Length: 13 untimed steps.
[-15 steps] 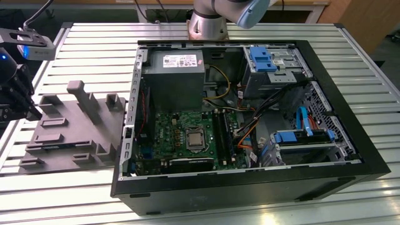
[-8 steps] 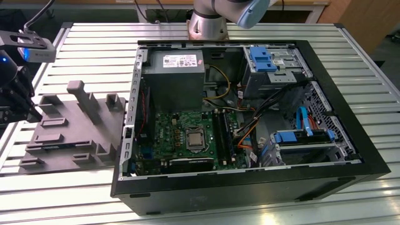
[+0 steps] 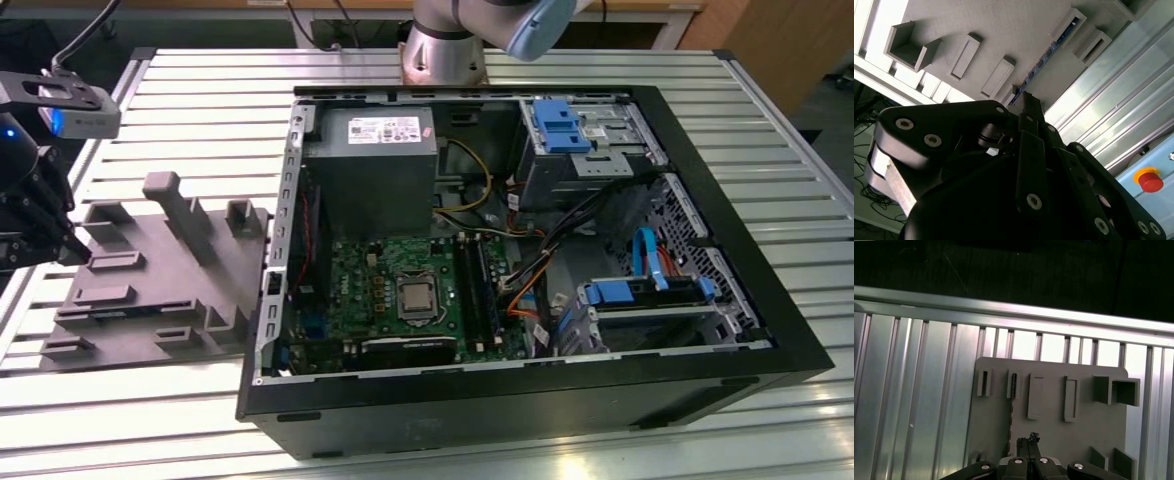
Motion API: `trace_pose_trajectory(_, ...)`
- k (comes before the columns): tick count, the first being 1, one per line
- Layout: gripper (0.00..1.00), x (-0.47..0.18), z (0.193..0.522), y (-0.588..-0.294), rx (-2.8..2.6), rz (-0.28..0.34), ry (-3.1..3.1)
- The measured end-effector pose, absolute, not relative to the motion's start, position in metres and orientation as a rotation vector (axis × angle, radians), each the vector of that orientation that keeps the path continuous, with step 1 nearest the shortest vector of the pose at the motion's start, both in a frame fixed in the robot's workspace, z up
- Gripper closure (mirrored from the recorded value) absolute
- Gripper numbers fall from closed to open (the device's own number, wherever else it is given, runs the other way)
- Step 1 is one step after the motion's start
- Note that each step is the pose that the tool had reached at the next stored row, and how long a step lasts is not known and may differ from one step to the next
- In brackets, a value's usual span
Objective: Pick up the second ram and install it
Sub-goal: 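Pick up the second ram and move it above second insertion slot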
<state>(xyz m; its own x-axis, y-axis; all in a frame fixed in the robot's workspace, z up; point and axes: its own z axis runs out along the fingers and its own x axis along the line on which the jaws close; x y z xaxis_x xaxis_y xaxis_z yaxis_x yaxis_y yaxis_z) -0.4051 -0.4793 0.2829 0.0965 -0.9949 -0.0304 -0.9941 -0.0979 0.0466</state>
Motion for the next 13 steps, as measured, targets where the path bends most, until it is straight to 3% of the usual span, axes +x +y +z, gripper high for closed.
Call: trace_pose_trajectory(13,0.89,-0.4052,0.279,-0.4831,2.316,-0.084,-2.1)
